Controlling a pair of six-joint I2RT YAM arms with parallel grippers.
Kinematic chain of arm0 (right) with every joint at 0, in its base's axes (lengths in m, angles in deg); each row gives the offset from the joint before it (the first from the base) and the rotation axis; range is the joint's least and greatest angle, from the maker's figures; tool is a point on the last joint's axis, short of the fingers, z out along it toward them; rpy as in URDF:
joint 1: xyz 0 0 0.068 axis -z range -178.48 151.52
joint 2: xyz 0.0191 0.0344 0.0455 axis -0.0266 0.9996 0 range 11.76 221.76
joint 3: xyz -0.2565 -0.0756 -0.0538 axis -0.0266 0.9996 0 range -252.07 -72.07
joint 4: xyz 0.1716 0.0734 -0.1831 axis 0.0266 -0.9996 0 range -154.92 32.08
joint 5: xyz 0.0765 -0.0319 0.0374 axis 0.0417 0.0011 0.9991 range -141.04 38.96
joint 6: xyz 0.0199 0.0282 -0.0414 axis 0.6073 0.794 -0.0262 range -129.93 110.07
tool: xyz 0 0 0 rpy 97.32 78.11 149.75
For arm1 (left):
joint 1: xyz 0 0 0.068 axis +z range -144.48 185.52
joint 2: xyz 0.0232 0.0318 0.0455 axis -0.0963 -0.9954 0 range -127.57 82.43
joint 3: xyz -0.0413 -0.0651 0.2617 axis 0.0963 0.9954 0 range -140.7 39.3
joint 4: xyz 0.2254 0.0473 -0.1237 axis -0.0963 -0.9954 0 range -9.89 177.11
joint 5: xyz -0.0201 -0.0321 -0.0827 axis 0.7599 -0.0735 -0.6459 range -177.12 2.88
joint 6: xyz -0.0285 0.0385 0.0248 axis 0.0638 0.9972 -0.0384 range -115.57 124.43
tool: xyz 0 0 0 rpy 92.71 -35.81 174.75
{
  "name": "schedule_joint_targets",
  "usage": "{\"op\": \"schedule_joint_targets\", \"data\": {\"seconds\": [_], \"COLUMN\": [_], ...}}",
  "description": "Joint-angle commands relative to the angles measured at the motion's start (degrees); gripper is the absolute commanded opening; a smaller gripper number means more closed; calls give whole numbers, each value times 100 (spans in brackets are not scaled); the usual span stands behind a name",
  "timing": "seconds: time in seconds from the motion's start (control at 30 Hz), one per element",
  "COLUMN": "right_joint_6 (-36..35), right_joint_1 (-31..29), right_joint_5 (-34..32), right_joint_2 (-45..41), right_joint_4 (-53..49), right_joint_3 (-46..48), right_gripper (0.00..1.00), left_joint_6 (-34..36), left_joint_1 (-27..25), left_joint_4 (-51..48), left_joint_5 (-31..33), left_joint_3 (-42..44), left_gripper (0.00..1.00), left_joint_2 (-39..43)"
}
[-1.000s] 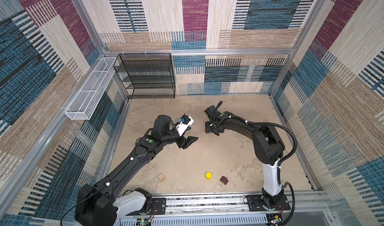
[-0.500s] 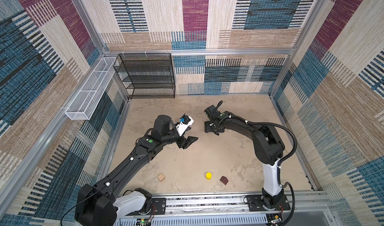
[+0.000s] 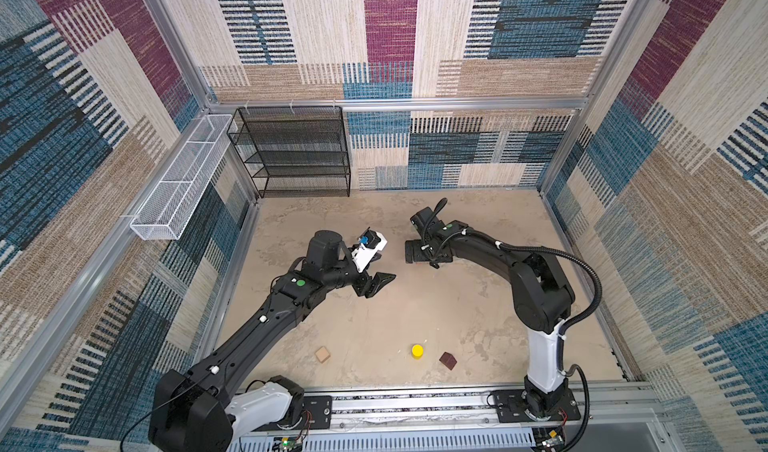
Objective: Build the wood block tower
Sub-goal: 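Open the right gripper to release the wooden block on the stack, then swing the right gripper toward the yellow cube while the left gripper draws back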
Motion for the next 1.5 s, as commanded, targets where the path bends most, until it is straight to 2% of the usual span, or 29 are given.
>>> {"op": "schedule_joint_targets", "data": {"seconds": [0.0,0.33,0.53,0.97,1.23,1.47], "right_joint_6": [51,112,108,-415,-670,-899], "right_joint_1": [0,-14,-8,-17,-34,-69], "right_joint_5": [34,366,565,1068,1420,1668], "right_joint_2": [-176,-1023,-1747,-2884,-3103,-3253], "right_joint_4": [25,467,940,1481,1765,2035], "right_joint_3": [-3,596,1403,2534,2836,3100], "right_gripper": [100,100,98,92,88,83], "left_joint_6": [-2,-243,-446,-899,-1456,-1775], "left_joint_1": [4,26,82,270,476,710], "left_joint_4": [49,217,-2,-191,-893,-1820], "left_joint_5": [135,675,1093,1770,2056,2260], "left_joint_3": [24,39,-186,-378,-956,-1693], "left_gripper": [76,76,69,66,64,58], "left_joint_2": [47,53,-11,-84,-670,-1372]}}
